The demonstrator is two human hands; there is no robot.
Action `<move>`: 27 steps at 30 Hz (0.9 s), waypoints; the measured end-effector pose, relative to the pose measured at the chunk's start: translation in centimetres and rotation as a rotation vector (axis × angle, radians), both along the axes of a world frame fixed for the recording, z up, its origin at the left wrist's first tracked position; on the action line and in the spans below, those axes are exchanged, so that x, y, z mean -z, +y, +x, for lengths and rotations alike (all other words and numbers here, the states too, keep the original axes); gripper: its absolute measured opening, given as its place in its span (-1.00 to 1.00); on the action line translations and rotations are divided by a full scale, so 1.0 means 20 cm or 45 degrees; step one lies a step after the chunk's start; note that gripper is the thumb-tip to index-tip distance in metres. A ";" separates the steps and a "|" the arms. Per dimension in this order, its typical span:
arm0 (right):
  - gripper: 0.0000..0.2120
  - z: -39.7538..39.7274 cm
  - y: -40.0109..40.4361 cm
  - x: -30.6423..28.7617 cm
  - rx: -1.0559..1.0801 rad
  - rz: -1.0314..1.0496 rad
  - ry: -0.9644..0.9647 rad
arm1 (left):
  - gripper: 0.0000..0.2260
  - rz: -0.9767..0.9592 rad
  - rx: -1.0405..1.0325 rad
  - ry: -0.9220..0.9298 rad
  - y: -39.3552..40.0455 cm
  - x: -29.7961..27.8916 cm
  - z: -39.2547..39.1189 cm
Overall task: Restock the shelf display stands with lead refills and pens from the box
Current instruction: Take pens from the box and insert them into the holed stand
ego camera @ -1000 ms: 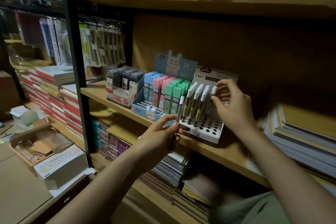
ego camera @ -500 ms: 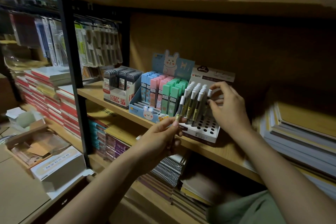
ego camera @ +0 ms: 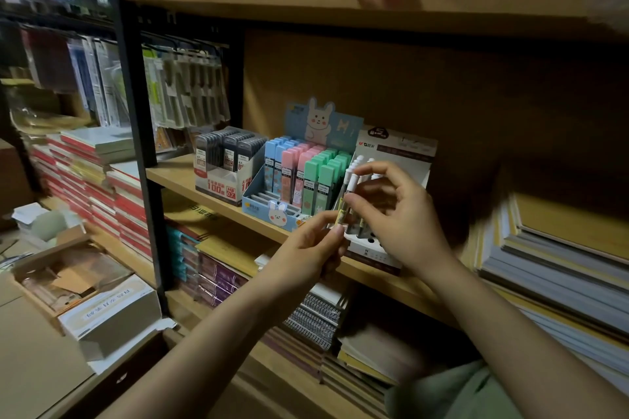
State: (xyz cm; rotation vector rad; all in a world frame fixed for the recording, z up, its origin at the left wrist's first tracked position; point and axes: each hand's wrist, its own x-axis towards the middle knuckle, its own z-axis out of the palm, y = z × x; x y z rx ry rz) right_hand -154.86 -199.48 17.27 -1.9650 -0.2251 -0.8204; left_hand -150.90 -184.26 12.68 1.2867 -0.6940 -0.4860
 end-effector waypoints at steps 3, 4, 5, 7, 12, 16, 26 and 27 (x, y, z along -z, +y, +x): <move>-0.71 0.00 0.02 0.01 -0.062 0.056 -0.004 | -0.81 0.025 -0.087 -0.043 -0.01 0.00 -0.01; -0.70 0.00 0.02 0.01 -0.077 0.076 0.014 | -0.82 0.042 -0.127 -0.073 -0.02 0.00 -0.02; -0.68 0.00 0.02 0.01 -0.083 0.081 0.032 | -0.82 0.062 -0.173 -0.115 -0.03 0.00 -0.03; -0.65 -0.01 0.00 -0.03 -0.053 0.059 0.023 | -0.80 0.163 -0.306 -0.262 -0.06 0.00 -0.04; -0.63 -0.06 -0.23 -0.16 0.293 0.052 -0.230 | -0.62 0.739 -0.637 -1.103 -0.05 0.08 0.00; -0.62 -0.04 -0.29 -0.10 0.520 -0.129 -0.165 | -0.48 1.035 -0.506 -1.384 -0.07 0.20 0.01; -0.65 0.06 -0.26 -0.04 0.463 -0.194 -0.141 | -0.47 1.031 -0.524 -1.497 -0.10 0.27 0.05; -0.65 0.06 -0.26 -0.04 0.476 -0.188 -0.139 | -0.47 1.028 -0.522 -1.493 -0.10 0.27 0.05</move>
